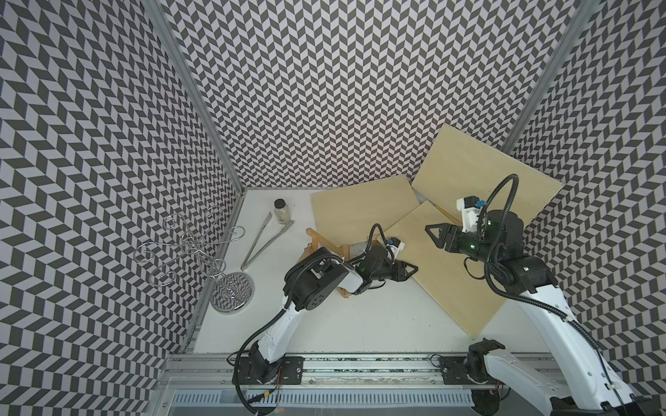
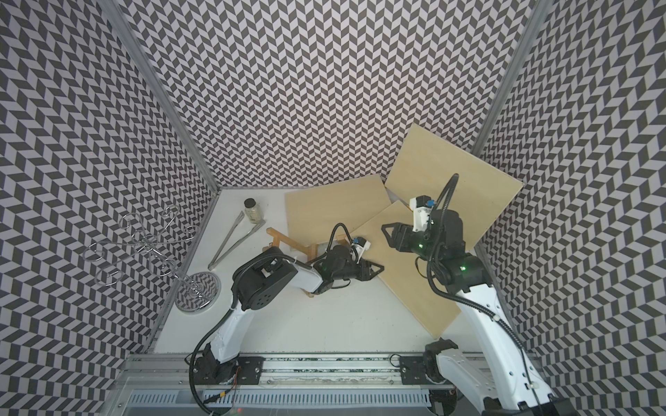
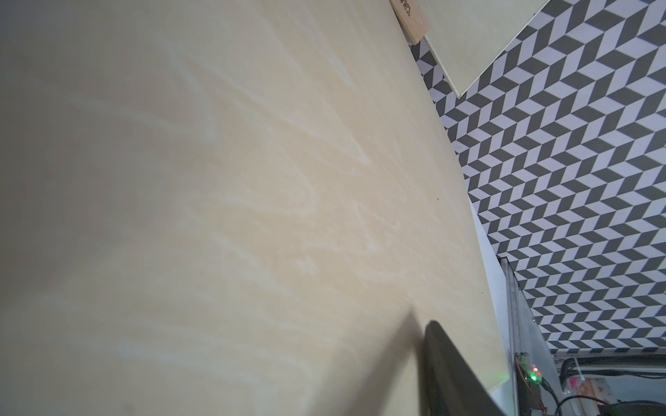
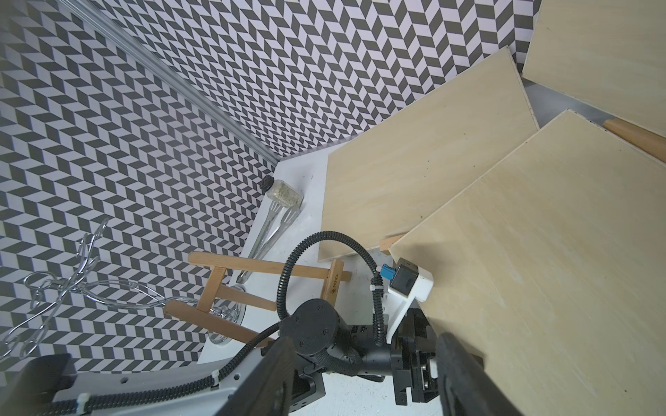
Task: Assemble the easel
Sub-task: Pick up the drawing board from the center of the board.
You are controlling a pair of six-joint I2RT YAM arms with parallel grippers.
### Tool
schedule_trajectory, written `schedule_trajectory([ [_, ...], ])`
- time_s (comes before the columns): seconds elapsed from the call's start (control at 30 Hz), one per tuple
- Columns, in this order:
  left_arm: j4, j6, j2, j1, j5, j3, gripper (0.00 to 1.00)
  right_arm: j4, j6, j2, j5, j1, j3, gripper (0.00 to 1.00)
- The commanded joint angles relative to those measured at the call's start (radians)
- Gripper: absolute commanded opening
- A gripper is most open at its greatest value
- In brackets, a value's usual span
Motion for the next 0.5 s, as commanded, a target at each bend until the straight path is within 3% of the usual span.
schedule_trajectory([
  [0.0, 0.024, 0.025, 0.023, -0.001, -0.028, 0.020, 0.31, 0.025, -0.017, -0.019, 0.011, 0.009, -0.009, 0.62],
  [0.07, 0.034, 0.020, 0.010, 0.002, -0.029, 0.011, 0.16, 0.024, -0.018, -0.019, 0.015, 0.010, -0.012, 0.62],
  [0.2, 0.045, 0.017, -0.029, 0.015, -0.027, -0.021, 0.04, 0.018, -0.019, -0.022, 0.034, 0.017, -0.016, 0.62],
  [0.27, 0.054, 0.018, -0.051, 0.022, -0.033, -0.041, 0.00, 0.014, -0.020, -0.023, 0.043, 0.020, -0.017, 0.62],
  [0.47, -0.019, 0.107, -0.169, 0.025, -0.098, -0.091, 0.00, 0.023, -0.013, -0.031, 0.067, 0.048, -0.017, 0.62],
])
